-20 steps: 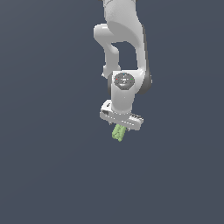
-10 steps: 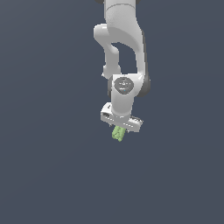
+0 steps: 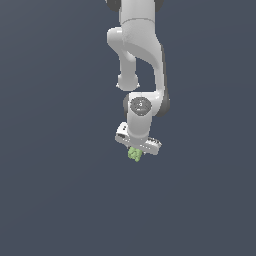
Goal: Pick up the object and move it to a goal position.
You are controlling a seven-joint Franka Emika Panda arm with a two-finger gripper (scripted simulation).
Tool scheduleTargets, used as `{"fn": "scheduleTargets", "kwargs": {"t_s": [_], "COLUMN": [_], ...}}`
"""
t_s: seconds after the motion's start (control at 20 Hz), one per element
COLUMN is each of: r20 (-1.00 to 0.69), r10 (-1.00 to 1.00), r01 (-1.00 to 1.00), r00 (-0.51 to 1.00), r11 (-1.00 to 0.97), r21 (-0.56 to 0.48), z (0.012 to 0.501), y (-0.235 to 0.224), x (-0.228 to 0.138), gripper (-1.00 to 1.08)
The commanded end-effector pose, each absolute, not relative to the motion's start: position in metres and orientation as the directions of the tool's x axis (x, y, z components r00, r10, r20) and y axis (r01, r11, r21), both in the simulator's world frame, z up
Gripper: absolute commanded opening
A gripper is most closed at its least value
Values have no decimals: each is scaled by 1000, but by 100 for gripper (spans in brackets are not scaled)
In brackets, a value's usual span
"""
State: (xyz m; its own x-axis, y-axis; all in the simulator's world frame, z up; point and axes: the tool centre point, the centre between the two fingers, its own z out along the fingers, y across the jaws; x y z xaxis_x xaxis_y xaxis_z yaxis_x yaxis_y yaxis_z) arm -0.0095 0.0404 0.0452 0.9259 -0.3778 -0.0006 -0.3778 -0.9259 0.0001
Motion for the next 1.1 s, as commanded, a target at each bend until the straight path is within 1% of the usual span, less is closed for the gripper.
{"fn": "scheduleTargets", "kwargs": {"t_s": [0.0, 0.65, 1.05], "r20": [0, 1, 1], "r10": [-378, -378, -378], "r01": [-378, -378, -378], "r00": [926, 926, 926], "r11": [-926, -926, -926], "r21": [0, -1, -1], "z": [44, 48, 73], "y": [40, 42, 52], "x": [-9, -11, -26], "gripper": [-100, -100, -100]}}
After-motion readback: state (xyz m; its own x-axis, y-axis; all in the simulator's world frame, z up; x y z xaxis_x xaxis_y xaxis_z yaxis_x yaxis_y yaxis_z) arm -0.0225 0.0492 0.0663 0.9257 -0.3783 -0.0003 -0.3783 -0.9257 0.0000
